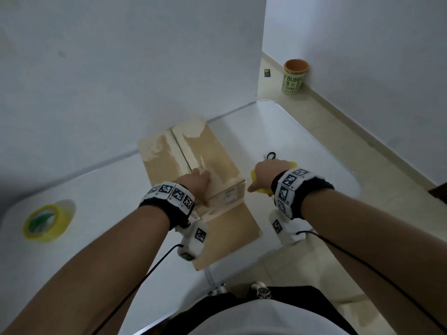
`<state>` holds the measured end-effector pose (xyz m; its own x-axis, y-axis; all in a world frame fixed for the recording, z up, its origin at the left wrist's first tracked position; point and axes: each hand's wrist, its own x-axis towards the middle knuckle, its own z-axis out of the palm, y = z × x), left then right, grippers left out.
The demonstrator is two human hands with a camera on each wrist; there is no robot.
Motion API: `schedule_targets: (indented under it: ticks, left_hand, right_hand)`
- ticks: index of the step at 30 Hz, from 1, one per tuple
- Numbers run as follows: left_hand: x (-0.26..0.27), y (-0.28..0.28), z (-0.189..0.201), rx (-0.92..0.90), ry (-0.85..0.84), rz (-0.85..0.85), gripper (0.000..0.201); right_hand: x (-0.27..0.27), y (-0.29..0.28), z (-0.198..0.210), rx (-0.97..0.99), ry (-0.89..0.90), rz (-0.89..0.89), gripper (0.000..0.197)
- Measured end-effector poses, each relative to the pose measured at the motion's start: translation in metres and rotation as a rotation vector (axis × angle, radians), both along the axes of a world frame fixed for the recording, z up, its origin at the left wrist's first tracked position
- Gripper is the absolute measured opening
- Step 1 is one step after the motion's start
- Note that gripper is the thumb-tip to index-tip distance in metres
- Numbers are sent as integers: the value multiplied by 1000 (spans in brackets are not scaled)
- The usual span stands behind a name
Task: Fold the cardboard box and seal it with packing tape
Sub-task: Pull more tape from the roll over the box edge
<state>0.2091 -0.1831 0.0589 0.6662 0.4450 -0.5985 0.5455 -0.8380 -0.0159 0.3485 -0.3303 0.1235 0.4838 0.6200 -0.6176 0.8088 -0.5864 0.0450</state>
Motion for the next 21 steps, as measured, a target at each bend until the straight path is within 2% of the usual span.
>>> schedule_targets:
  ticks: [3,6,8,10,12,14,16,21]
  left_hand:
    - [1,0,1,-2,3,10,82]
    - [1,0,3,-13,12,25,81]
    - [2,0,4,-23,17,32,80]
    - [3,-1,5,-25,27,32,79]
    - [4,-1,7,-33,30,40,76]
    - [4,-2,8,-41,29,47,72]
    - [4,-3,8,-42,28,51,69]
    - [3,-3,7,-58,14,60,65]
  right_hand:
    - [8,-6,-12,-8,37,19,49]
    - [11,-4,-7,-55,80,112,34]
    - [14,-1,1,-147,128,185,32]
    - [19,4,-4,-134,141,158,18]
    - [25,5,-17,-60,76,109,29]
    - [29,4,-23,79,-67,146,32]
    - [32,0,-28,115,-198,177,38]
    - [42,-3,-44,170,-242,146,40]
